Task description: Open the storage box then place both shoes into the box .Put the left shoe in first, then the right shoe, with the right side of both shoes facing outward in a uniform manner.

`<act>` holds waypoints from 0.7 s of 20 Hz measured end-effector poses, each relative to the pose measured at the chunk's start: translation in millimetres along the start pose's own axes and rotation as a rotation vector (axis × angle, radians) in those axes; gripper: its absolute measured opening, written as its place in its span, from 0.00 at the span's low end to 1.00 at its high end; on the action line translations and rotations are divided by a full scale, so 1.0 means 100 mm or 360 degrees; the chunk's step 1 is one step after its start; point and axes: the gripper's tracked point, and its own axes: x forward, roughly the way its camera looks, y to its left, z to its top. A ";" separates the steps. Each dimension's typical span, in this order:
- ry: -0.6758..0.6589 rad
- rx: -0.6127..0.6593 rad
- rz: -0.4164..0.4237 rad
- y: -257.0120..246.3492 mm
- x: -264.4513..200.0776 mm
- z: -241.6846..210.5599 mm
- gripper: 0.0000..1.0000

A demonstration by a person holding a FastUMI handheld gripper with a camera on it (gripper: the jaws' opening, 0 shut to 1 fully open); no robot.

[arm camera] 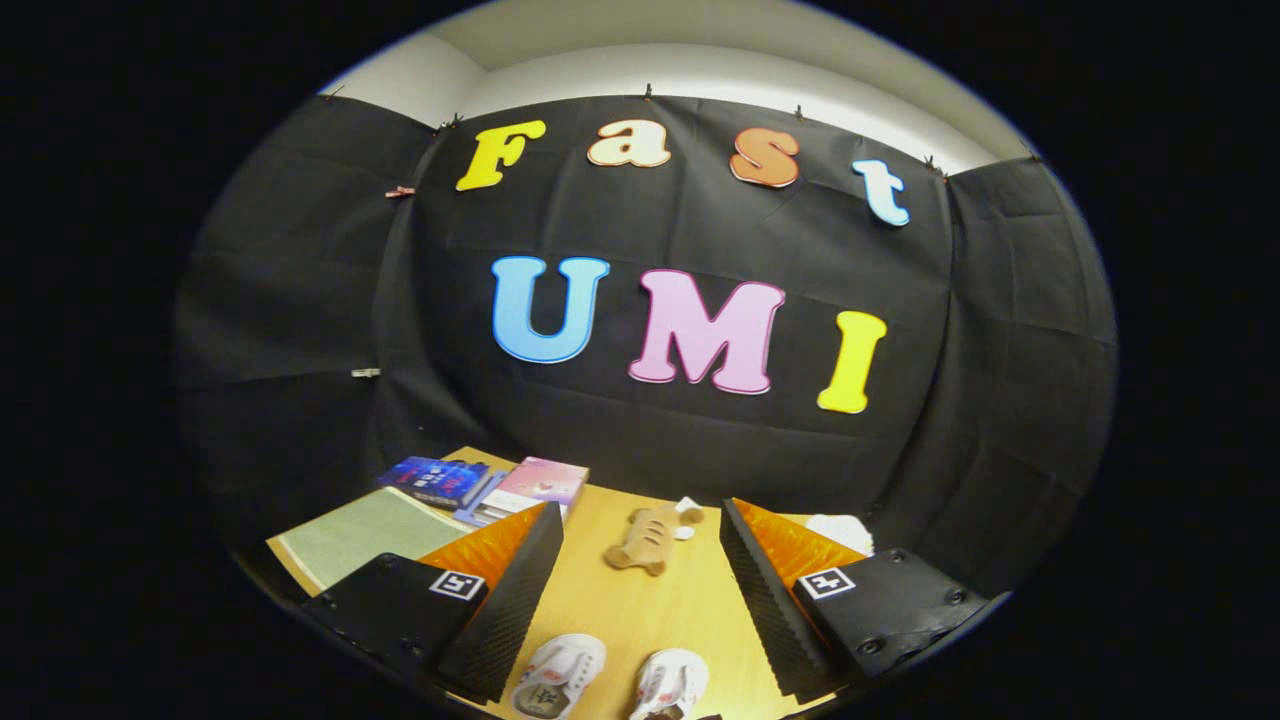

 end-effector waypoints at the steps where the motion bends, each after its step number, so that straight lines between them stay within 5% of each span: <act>1: 0.0052 0.0098 0.0159 0.20 0.05 -0.11 0.98; 9: 0.0690 0.1392 0.1174 1.42 0.28 -0.99 0.98; 14: 0.1061 0.1729 0.1242 1.85 0.59 -1.94 0.98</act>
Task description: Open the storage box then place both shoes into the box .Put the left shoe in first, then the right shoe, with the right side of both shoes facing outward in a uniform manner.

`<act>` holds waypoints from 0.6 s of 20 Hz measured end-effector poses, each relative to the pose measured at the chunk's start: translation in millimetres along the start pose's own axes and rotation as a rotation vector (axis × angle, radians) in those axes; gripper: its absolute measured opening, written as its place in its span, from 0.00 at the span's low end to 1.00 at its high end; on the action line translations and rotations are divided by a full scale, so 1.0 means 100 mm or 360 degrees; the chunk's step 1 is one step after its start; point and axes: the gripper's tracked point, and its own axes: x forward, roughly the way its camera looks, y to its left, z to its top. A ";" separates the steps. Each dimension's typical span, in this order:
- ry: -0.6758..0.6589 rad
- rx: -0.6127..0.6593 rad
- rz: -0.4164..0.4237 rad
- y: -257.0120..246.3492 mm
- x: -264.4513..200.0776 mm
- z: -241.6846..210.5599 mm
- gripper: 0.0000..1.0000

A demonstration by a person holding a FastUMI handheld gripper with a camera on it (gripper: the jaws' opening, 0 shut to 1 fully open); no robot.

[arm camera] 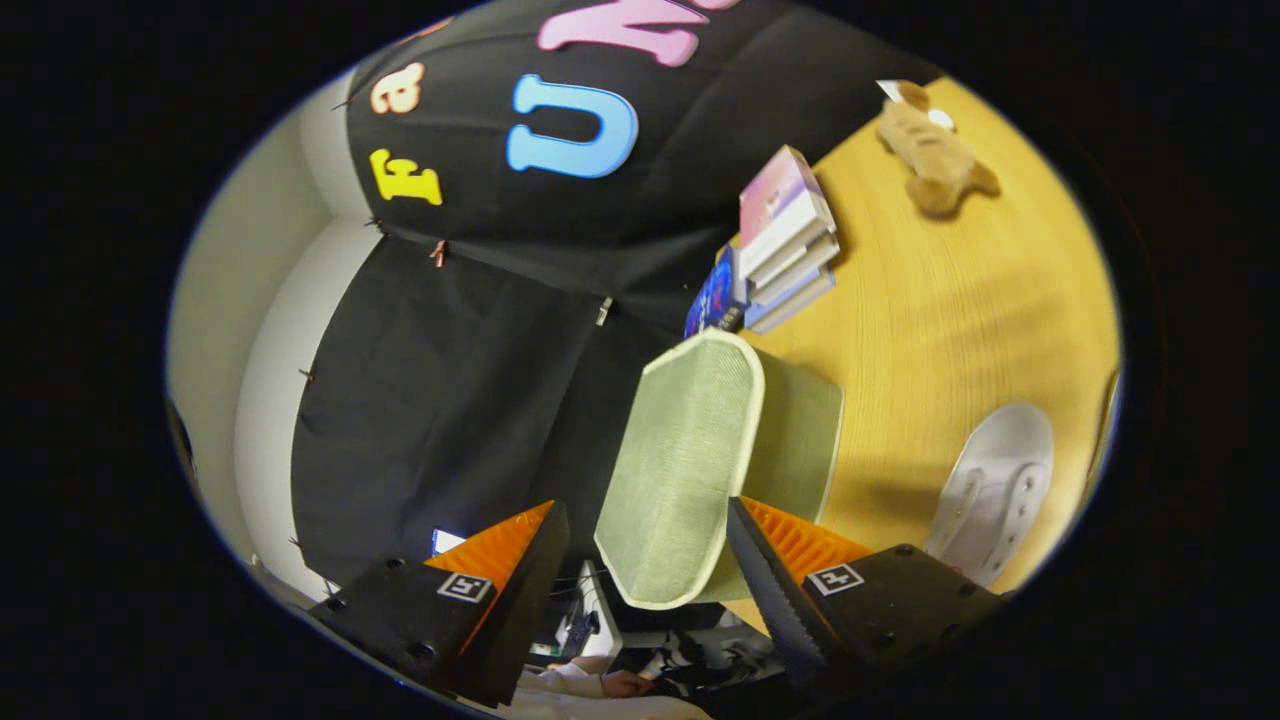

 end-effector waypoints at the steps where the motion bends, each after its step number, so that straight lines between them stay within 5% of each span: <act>1: 0.0033 0.0079 0.0004 -0.12 0.12 -0.06 0.98; 8: 0.0012 0.0449 0.0142 -0.28 0.57 -0.03 0.95; 10: 0.0015 0.0540 0.0207 -0.18 0.61 0.00 0.71; 11: 0.0040 0.0543 0.0195 -0.21 0.60 -0.07 0.68; 12: 0.0064 0.0544 0.0207 -0.17 0.55 -0.08 0.53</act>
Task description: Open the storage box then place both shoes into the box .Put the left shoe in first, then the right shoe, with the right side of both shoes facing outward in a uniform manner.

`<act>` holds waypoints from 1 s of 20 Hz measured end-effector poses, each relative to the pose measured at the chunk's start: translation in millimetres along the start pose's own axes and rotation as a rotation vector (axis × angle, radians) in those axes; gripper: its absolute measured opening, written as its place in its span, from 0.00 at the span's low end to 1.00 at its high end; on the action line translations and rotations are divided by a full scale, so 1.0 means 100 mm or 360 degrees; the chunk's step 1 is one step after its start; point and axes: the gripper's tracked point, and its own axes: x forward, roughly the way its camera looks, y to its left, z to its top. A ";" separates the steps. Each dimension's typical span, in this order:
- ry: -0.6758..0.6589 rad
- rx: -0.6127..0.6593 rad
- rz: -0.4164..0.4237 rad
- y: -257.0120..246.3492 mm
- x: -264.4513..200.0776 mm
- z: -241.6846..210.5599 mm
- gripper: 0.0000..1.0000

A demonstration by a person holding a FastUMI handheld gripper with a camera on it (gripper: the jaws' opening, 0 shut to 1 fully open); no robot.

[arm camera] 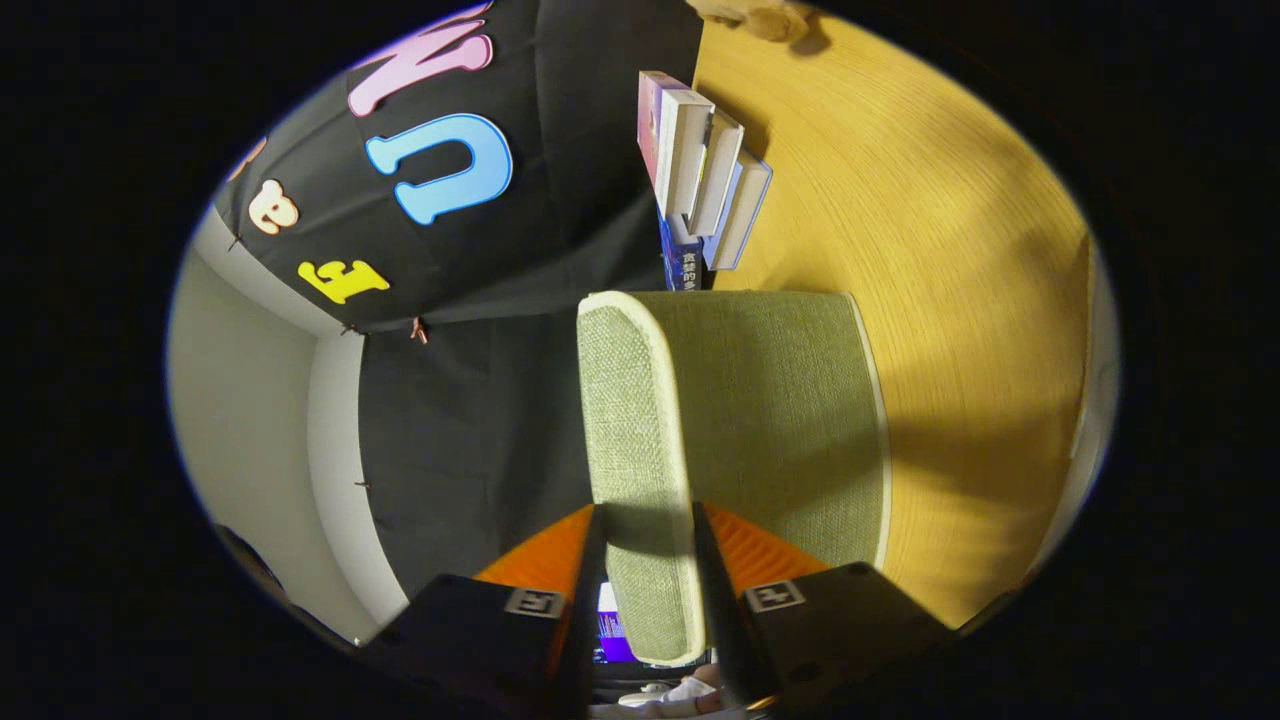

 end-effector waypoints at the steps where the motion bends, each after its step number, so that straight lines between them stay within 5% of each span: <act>1: -0.0026 -0.0039 0.0031 0.13 0.01 0.01 0.37; 3: -0.0066 -0.0228 -0.0087 0.20 0.05 0.02 0.05; 8: -0.0113 -0.0423 -0.0090 1.04 0.21 -0.12 0.05; 14: -0.0071 -0.0566 -0.0092 1.79 0.92 -0.41 0.06; 20: 0.0038 -0.0608 -0.0101 1.94 1.71 -0.74 0.08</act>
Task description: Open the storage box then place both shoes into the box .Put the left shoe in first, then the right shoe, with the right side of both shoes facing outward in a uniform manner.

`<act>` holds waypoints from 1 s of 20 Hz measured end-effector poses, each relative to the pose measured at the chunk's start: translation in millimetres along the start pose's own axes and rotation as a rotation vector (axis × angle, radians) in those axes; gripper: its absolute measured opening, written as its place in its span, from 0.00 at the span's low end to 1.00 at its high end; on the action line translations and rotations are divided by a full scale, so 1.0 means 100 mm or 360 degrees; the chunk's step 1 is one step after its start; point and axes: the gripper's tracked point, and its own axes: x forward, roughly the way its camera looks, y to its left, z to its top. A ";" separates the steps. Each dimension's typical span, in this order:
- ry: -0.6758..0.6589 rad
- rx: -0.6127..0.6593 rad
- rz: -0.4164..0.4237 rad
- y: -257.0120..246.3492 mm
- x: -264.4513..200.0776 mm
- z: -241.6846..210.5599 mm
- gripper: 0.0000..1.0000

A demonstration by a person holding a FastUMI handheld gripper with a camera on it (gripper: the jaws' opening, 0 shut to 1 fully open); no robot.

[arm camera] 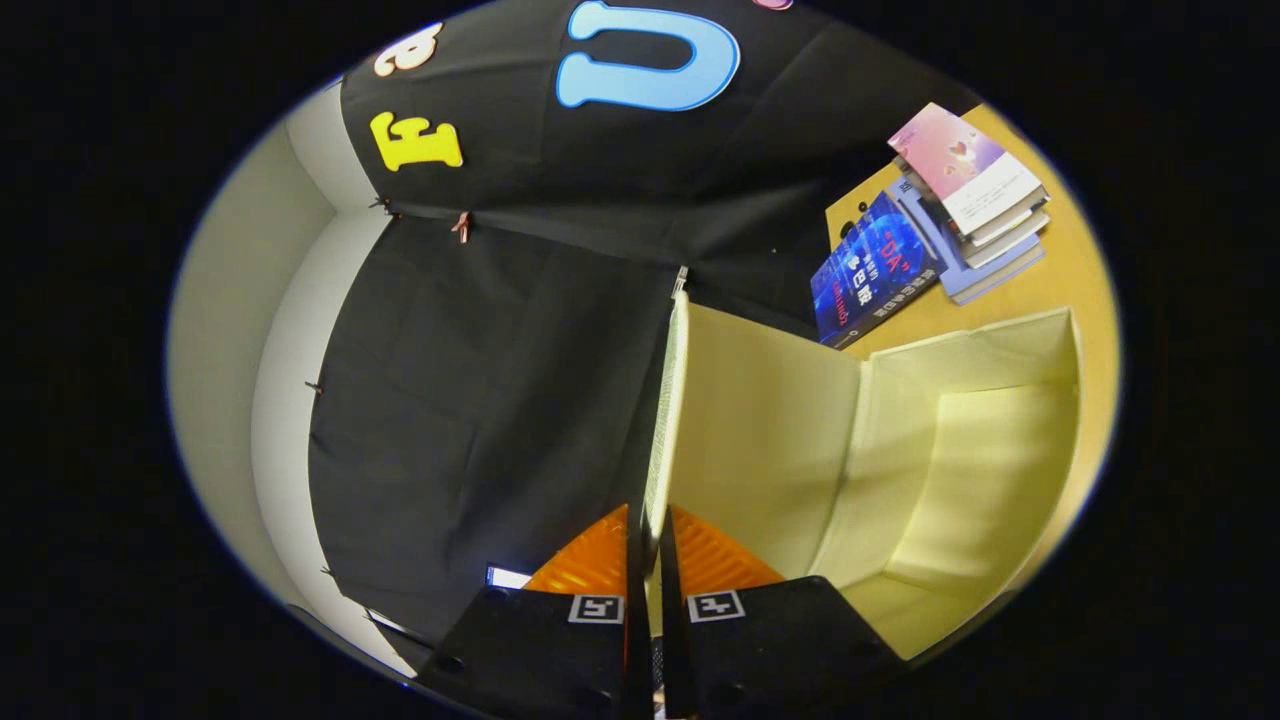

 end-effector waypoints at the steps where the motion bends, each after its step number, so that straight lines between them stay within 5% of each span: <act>1: 0.0026 -0.0014 0.0006 0.03 0.08 -0.06 0.21; 5: 0.0081 -0.0062 -0.0073 -0.11 0.20 -0.24 0.92; 12: -0.0052 -0.0287 -0.0201 -0.23 -0.47 0.00 0.94; 20: -0.0191 -0.0708 -0.0985 -1.23 -2.20 -0.11 0.96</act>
